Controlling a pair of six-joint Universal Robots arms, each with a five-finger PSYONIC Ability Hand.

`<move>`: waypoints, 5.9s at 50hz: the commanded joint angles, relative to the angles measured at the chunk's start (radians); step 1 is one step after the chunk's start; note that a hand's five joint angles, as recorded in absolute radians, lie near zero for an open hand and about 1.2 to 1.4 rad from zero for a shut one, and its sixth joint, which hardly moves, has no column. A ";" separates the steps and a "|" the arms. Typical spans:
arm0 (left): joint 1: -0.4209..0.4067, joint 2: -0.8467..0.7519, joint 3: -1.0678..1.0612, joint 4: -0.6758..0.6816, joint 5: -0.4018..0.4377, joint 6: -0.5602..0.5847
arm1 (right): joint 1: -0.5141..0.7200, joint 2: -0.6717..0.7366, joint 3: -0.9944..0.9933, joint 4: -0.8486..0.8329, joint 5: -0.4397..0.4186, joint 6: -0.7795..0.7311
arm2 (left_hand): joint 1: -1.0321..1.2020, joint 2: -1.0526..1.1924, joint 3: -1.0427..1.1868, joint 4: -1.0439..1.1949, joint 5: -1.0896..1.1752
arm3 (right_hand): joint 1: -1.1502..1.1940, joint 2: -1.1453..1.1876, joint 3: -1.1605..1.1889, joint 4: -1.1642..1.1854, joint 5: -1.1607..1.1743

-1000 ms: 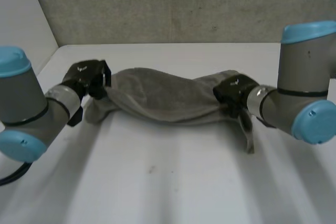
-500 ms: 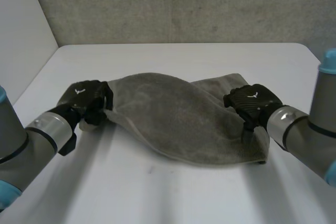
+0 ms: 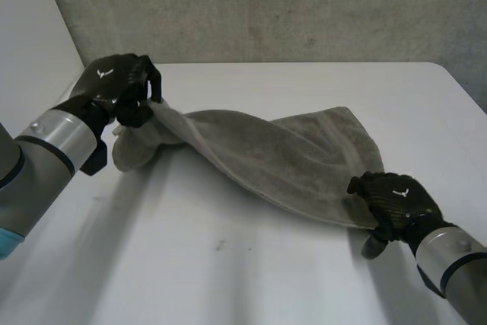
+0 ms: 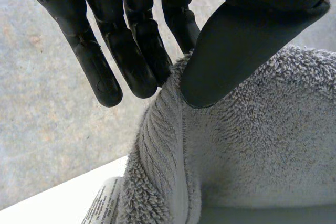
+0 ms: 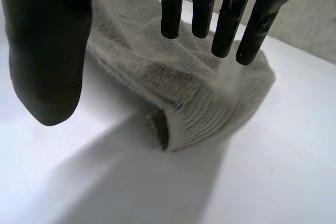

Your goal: Fold the towel.

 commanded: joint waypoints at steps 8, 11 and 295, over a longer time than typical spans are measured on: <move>0.004 -0.001 0.059 -0.017 -0.004 -0.050 | 0.029 0.210 -0.089 -0.166 0.023 0.042 | 0.209 0.178 0.180 0.178 0.195 | 0.000 -0.017 -0.010 -0.001 0.050; 0.011 -0.001 0.064 -0.017 -0.004 -0.050 | 0.029 0.247 -0.124 -0.188 0.064 0.042 | 0.209 0.178 0.180 0.178 0.195 | 0.088 0.071 0.077 0.087 0.138; 0.085 -0.578 0.424 -0.111 -0.030 0.469 | -0.097 0.638 -1.063 0.433 0.059 -0.575 | 0.209 0.178 0.180 0.178 0.195 | 1.044 1.028 1.034 1.044 1.094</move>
